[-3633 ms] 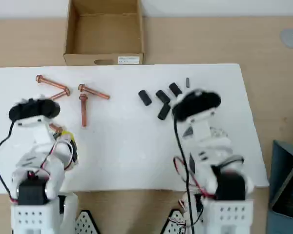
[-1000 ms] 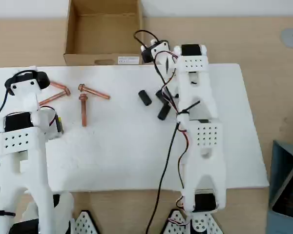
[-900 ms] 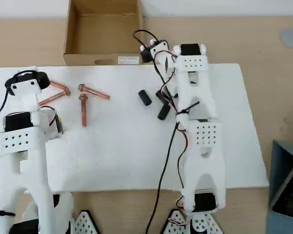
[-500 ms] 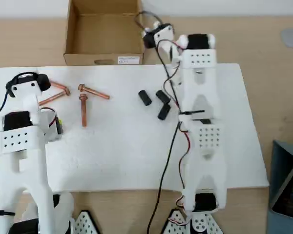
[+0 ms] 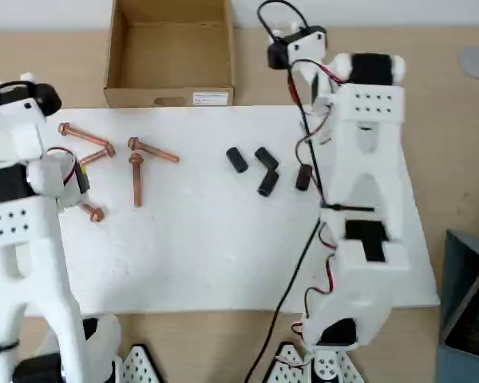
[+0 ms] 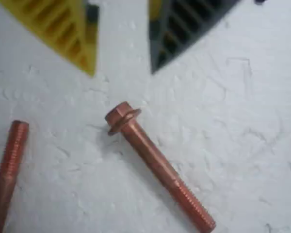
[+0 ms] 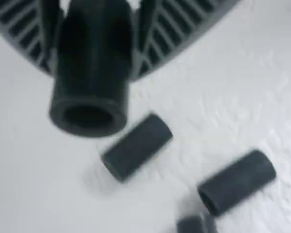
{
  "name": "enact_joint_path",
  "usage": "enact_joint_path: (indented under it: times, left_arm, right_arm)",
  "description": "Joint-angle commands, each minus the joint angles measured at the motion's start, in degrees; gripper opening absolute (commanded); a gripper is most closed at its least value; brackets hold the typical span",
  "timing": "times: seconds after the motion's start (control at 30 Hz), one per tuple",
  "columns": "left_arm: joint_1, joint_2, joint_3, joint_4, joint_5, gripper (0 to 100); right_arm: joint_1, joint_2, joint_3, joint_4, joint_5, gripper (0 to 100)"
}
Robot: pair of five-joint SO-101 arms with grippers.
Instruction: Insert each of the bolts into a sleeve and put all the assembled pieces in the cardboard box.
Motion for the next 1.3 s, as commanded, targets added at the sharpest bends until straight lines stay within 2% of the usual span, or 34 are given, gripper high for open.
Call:
enact_joint_path:
  times: [0.0, 0.37, 0.6, 0.77, 0.9, 1.27]
  left_arm:
    - [0.7, 7.2, -10.1, 2.6, 2.2, 8]
    - [0.8, 40.0, -43.7, 10.5, 13.9, 8]
    - [0.7, 49.5, -57.8, 10.2, 29.4, 8]
    - [0.4, 57.5, -62.4, 10.2, 36.3, 8]
    - [0.4, 64.1, -64.1, 9.3, 38.2, 8]
    - [-3.3, 76.0, -75.4, 4.4, 37.8, 10]
  right_arm:
    - [3.7, -8.2, 3.7, 1.3, -0.4, 1.0]
    - [10.3, -21.1, 21.2, 0.6, 1.1, 1.0]
    - [11.9, -27.0, 28.3, 0.6, 2.6, 1.0]
    - [11.9, -28.7, 30.0, 0.7, 2.6, 1.0]
    - [11.9, -28.4, 30.0, 0.8, 2.5, 1.0]
    - [11.5, -28.3, 30.2, 0.6, 2.5, 1.0]
